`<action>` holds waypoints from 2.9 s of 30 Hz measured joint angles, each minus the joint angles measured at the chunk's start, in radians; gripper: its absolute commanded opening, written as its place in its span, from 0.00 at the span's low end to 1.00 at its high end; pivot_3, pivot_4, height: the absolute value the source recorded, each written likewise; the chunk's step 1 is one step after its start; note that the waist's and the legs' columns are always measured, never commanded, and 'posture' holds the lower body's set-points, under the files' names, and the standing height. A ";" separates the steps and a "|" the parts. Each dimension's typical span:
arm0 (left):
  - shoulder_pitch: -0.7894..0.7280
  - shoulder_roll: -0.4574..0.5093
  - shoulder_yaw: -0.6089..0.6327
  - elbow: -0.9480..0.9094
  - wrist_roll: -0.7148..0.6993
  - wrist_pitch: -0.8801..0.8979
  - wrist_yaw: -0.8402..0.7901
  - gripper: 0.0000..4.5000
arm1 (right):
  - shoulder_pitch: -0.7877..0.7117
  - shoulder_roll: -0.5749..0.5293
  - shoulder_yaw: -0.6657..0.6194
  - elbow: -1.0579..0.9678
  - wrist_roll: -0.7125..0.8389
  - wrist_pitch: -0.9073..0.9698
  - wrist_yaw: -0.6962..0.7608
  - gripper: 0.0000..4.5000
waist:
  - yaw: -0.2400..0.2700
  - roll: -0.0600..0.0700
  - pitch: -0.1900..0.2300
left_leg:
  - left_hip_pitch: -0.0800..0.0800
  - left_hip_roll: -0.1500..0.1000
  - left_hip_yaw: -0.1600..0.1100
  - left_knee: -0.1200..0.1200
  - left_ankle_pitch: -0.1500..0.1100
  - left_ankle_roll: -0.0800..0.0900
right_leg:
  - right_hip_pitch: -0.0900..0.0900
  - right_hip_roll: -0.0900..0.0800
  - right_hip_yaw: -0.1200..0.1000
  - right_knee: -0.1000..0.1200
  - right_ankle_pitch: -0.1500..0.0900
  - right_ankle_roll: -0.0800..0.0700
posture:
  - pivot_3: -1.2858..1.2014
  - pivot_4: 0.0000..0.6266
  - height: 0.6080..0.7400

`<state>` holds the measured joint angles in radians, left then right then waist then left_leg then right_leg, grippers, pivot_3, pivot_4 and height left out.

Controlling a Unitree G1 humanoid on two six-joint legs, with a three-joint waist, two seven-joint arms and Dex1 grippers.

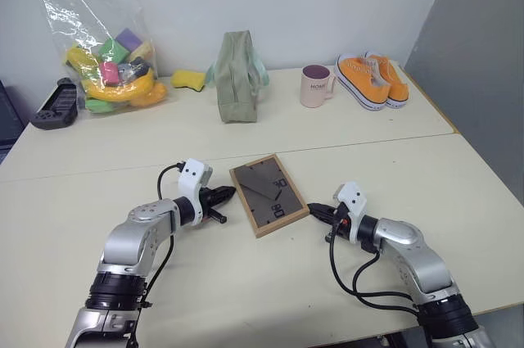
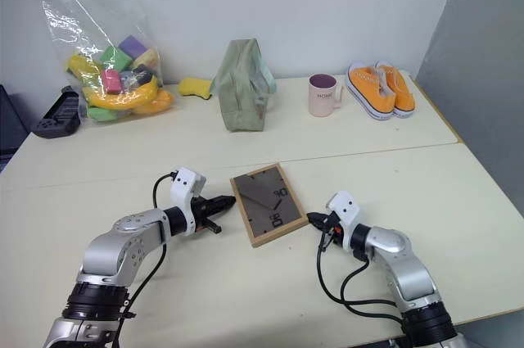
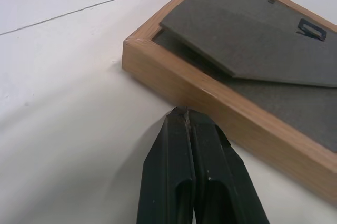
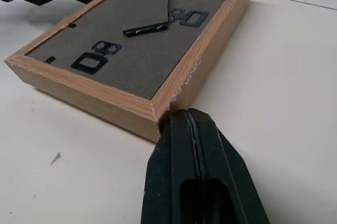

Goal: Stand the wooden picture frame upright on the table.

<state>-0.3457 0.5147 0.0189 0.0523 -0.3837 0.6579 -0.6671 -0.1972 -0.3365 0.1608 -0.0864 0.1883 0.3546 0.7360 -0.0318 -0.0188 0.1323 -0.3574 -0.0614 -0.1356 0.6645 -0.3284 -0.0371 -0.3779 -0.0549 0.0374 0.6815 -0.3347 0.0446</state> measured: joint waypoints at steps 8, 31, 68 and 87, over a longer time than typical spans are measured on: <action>-0.057 -0.004 -0.033 0.076 0.041 -0.039 -0.039 0.00 | 0.005 0.027 0.001 -0.028 0.025 0.030 -0.017 0.00 | 0.000 0.000 0.000 | -0.001 0.000 0.000 0.000 0.000 0.000 | -0.001 0.000 0.000 0.000 0.000 0.000 | 0.52 0.24 1.00; 0.073 0.132 0.028 -0.130 -0.104 0.153 -0.189 0.00 | -0.025 -0.024 0.004 0.034 0.061 0.003 -0.010 0.00 | -0.013 0.000 0.000 | -0.001 0.000 0.000 -0.001 0.000 0.000 | -0.002 0.000 0.001 0.000 0.000 0.000 | 0.52 0.24 1.00; -0.037 0.231 0.378 -0.046 -1.036 0.952 0.244 0.89 | -0.012 -0.122 0.000 0.112 0.021 -0.149 0.069 0.00 | -0.003 -0.001 0.000 | -0.001 0.000 -0.001 0.002 0.000 0.000 | -0.002 0.000 0.000 0.001 0.000 0.000 | 0.52 0.24 1.00; -0.064 0.203 0.301 0.141 -1.080 0.928 0.474 0.99 | -0.030 -0.073 0.024 0.142 -0.049 -0.191 0.046 0.00 | 0.000 0.000 0.000 | 0.000 -0.002 -0.002 0.013 0.001 -0.002 | -0.009 0.001 0.004 0.017 0.007 0.001 | 0.52 0.24 1.00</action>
<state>-0.4097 0.7176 0.3202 0.1932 -1.4642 1.5856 -0.1926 -0.2268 -0.4096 0.1845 0.0560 0.1391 0.1635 0.7823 -0.0320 -0.0187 0.1326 -0.3570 -0.0637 -0.1377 0.6778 -0.3276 -0.0394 -0.3867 -0.0539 0.0416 0.6988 -0.3274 0.0452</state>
